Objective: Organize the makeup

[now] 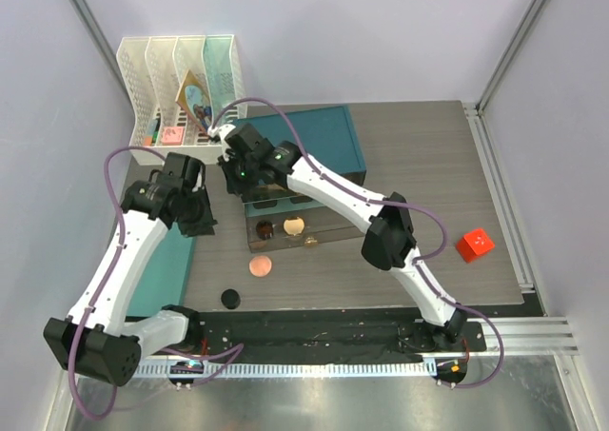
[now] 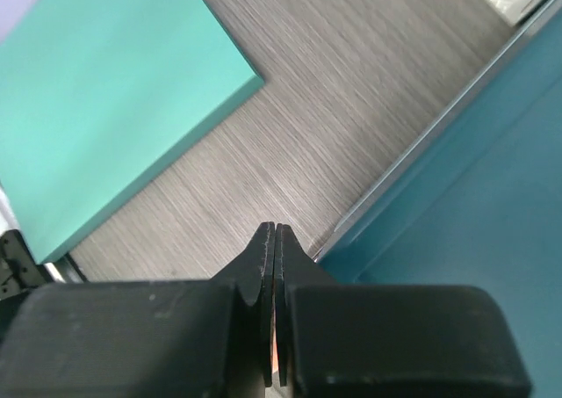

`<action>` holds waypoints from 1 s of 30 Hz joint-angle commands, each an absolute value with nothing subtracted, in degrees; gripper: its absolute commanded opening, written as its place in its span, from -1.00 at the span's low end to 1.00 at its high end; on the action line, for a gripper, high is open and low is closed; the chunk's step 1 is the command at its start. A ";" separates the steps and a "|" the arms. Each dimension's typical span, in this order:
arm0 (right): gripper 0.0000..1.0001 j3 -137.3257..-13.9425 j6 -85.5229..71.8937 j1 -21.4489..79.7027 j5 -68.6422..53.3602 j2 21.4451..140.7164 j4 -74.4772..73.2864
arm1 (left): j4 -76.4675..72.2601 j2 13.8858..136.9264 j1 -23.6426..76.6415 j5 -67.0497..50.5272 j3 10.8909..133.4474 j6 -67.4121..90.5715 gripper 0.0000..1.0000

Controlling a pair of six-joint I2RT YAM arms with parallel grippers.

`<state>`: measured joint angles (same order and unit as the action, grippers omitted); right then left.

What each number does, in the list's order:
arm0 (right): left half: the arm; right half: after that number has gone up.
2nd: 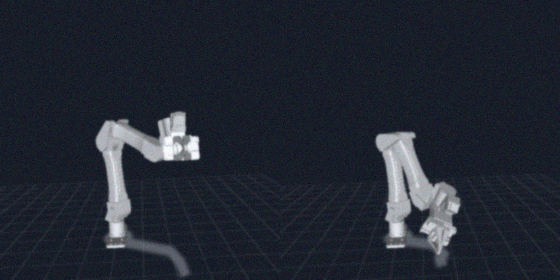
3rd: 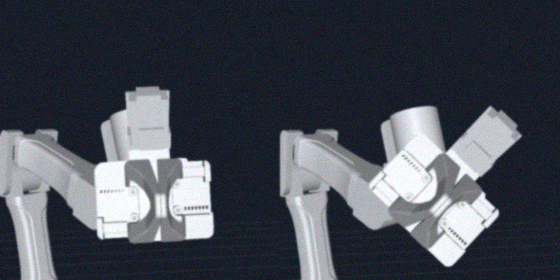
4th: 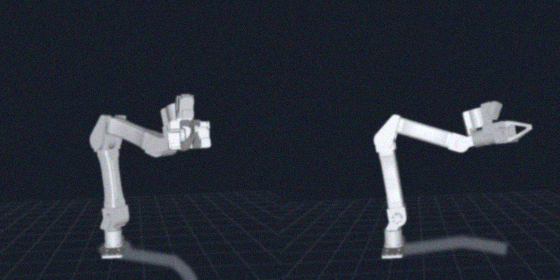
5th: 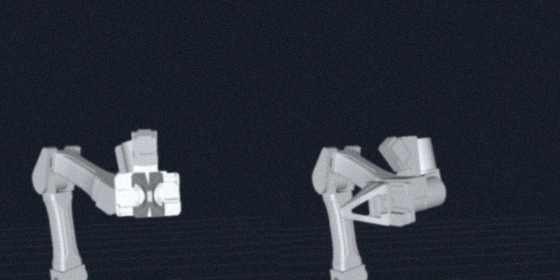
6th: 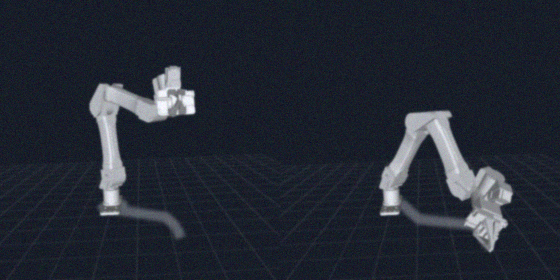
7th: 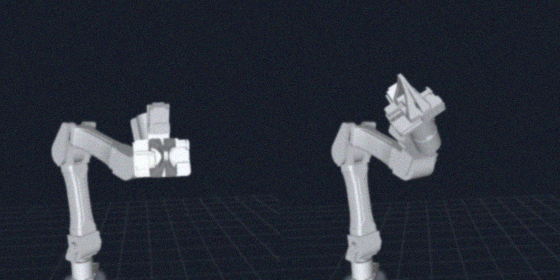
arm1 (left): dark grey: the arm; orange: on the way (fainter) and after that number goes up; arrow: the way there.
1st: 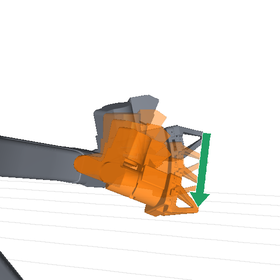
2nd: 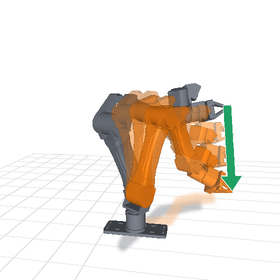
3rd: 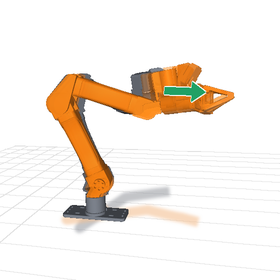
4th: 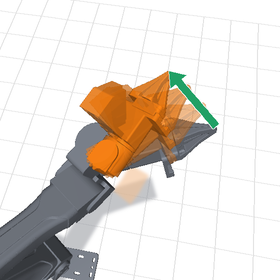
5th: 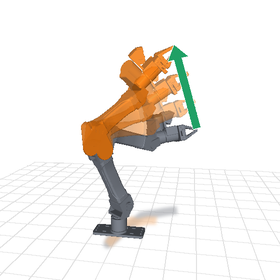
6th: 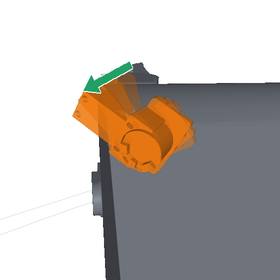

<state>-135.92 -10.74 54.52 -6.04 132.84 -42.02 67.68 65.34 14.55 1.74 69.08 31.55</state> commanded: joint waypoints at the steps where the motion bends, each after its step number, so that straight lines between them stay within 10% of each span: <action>1: -0.98 -140.18 -11.51 54.58 -3.80 133.85 -41.31 | 68.20 63.11 14.33 2.29 66.72 32.87 -1.00; 30: -0.98 -136.06 -15.12 44.65 13.72 133.95 -42.37 | 66.71 58.80 14.41 -5.79 58.10 31.38 -0.69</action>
<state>-136.70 -18.00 47.83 12.21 136.51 -42.50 67.96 59.96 14.55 -3.11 58.94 32.51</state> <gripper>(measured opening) 0.017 0.114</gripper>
